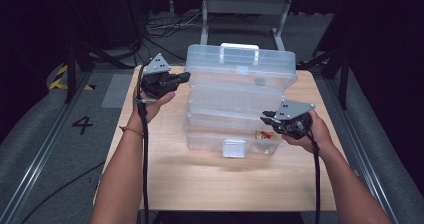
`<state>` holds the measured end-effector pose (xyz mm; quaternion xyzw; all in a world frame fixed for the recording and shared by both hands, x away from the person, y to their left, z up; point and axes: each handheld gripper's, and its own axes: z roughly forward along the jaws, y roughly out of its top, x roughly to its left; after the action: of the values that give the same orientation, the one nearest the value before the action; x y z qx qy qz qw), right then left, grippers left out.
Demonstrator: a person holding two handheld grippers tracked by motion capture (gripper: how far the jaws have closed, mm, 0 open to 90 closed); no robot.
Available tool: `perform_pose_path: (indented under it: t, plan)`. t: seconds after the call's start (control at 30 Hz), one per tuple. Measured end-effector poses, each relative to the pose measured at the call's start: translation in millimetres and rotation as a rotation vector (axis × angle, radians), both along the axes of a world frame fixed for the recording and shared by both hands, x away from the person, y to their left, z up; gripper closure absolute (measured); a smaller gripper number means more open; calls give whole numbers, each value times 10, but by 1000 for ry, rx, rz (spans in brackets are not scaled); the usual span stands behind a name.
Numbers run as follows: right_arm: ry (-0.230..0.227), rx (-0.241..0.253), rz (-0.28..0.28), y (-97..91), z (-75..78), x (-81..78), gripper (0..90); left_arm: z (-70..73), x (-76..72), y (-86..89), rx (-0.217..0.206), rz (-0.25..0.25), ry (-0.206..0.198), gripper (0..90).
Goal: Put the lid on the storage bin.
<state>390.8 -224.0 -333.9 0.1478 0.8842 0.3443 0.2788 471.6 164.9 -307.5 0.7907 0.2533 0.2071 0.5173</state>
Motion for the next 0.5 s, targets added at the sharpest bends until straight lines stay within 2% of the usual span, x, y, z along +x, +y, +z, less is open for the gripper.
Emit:
perform_pose_path:
  t: [0.13,0.27,0.5]
  plan:
    - [-12,29,-19,-55,-7,-50,800,-2,-31,-18,8,-11,-3,900]
    - [8,59,-24,-120,1,-68,823,25,-73,-43,58,-25,-12,900]
    - [13,76,-35,-216,14,-104,846,17,-141,-45,82,-32,-22,900]
